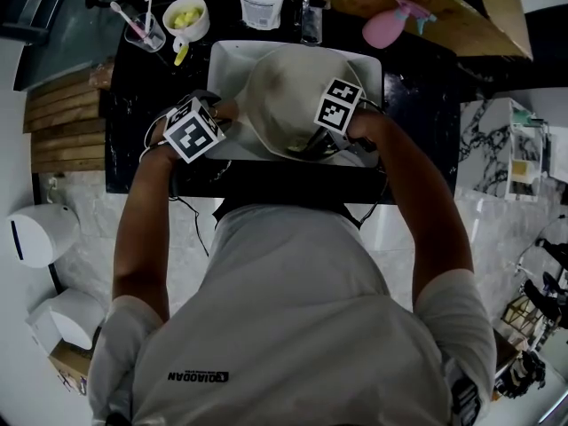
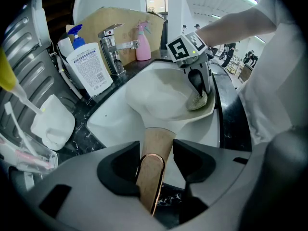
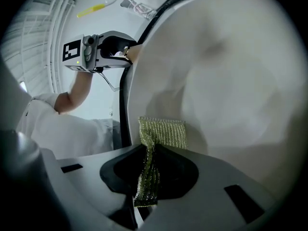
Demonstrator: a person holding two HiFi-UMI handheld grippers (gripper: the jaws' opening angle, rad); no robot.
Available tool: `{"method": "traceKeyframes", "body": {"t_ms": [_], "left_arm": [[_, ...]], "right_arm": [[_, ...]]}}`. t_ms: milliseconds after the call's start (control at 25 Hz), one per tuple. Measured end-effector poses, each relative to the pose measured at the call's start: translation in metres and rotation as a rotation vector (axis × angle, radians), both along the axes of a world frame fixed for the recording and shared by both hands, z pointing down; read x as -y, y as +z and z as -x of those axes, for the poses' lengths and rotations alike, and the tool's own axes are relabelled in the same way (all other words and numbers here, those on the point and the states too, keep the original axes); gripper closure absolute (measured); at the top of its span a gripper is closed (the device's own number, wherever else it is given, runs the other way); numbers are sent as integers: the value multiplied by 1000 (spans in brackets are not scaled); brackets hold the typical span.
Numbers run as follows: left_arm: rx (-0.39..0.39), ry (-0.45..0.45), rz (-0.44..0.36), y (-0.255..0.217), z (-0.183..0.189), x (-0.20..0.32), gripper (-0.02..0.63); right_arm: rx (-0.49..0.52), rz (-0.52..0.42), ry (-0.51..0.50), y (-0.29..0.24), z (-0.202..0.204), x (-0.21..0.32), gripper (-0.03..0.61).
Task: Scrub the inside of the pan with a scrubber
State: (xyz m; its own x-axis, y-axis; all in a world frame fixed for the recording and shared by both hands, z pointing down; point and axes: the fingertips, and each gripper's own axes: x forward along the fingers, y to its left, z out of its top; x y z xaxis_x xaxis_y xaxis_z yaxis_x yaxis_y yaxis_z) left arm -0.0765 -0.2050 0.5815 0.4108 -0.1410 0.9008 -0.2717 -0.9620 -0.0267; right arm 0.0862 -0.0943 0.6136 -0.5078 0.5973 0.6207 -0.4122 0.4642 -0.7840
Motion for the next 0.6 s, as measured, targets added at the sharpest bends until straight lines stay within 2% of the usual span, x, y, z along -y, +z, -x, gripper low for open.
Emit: {"method": "traceKeyframes", "body": {"t_ms": [160, 280, 360, 480, 600], "left_arm": [[-1, 1, 0, 0, 0, 0, 388], [-1, 0, -1, -1, 0, -1, 388], [-1, 0, -2, 0, 0, -1, 388], [-3, 1, -6, 0, 0, 0, 388], [-1, 3, -5, -1, 0, 0, 388]], "right_arm": [[24, -48, 44, -5, 0, 8, 488], [73, -149, 108, -17, 1, 26, 491], [111, -266, 136, -27, 3, 43, 491], [140, -507, 162, -38, 7, 75, 491], [75, -750, 193, -34, 1, 112, 491]]}}
